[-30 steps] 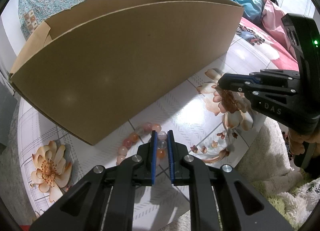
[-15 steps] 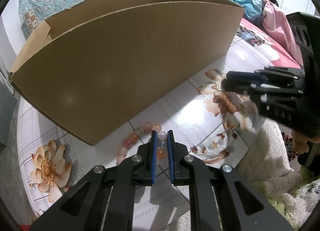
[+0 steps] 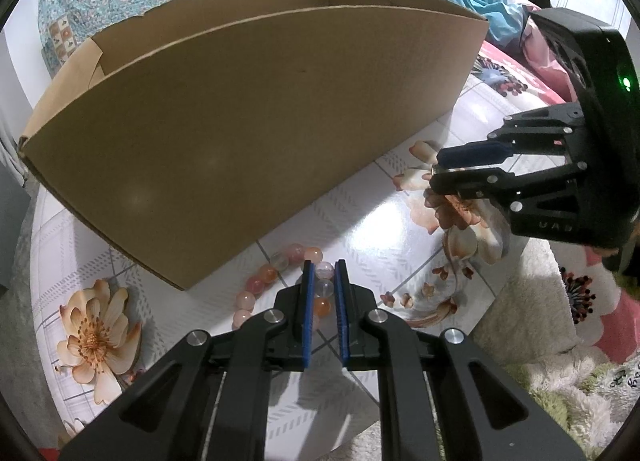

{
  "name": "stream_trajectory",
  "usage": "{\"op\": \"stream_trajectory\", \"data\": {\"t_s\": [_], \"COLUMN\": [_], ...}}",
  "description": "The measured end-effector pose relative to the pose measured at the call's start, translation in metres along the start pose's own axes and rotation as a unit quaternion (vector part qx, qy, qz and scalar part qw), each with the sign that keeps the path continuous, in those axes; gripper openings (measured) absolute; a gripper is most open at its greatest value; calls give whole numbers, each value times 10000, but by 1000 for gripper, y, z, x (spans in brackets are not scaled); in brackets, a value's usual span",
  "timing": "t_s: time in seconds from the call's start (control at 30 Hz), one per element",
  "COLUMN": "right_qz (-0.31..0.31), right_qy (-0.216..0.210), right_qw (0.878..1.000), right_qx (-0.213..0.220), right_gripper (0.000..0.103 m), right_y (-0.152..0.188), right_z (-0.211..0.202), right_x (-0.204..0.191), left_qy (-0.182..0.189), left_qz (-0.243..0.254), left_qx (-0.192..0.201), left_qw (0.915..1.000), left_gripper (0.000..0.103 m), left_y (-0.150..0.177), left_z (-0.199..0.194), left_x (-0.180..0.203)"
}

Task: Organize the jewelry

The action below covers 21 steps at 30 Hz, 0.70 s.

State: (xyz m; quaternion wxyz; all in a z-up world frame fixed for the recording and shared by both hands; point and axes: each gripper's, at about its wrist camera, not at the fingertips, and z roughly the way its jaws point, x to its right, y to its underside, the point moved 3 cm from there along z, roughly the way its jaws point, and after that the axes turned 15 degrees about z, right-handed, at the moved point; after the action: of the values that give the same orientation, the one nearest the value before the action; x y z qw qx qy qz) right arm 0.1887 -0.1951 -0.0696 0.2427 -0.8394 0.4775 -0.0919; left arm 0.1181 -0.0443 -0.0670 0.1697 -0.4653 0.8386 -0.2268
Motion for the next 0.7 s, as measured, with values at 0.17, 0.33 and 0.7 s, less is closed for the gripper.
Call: {"op": "stream_trajectory", "data": {"t_s": [0.17, 0.33, 0.7], "right_qz": [-364, -505, -290], "right_qy": [-175, -229, -261], "right_qw": [9988, 9974, 9985], "right_qx": [-274, -470, -396], "right_gripper": [21, 15, 12], "right_y": [-14, -24, -27], "right_z": [5, 10, 16], "right_x": [8, 7, 5], "left_qy": [26, 35, 44], "left_qz": [-23, -27, -38], "left_qx": [28, 41, 59], "left_qw": [10000, 10000, 10000], "left_gripper": [10, 10, 10], "left_y": [2, 3, 3], "left_z": [-1, -3, -4], "left_x": [-1, -2, -3]}}
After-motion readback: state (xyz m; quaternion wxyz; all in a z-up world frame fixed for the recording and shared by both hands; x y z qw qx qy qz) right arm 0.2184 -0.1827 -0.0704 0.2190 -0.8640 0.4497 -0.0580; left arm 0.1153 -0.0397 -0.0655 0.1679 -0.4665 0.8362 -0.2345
